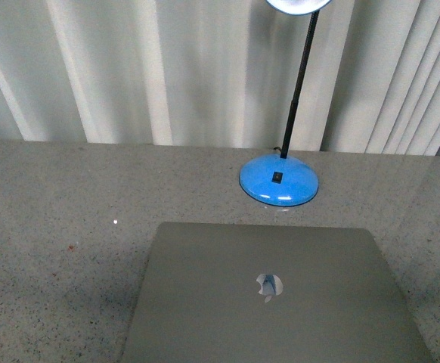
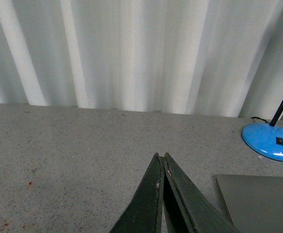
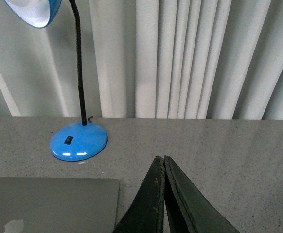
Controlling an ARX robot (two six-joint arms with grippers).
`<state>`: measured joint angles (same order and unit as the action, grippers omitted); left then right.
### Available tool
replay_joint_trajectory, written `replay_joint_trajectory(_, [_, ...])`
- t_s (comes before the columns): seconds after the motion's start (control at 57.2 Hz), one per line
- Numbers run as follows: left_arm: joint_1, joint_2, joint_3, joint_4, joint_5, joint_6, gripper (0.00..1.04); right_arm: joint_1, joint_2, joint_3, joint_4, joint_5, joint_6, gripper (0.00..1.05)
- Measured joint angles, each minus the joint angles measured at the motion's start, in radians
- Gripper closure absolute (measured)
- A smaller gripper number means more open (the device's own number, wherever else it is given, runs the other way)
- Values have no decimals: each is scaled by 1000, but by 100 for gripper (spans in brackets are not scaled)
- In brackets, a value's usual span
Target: Close laptop
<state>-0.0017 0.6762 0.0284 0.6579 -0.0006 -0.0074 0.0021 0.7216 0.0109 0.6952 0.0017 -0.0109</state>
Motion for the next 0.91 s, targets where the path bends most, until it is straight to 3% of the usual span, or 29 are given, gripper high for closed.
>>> replay_joint_trajectory(0.908, [0,-436,-1,-412,0,0,101,0,-463,-5,-434,-2,0,102])
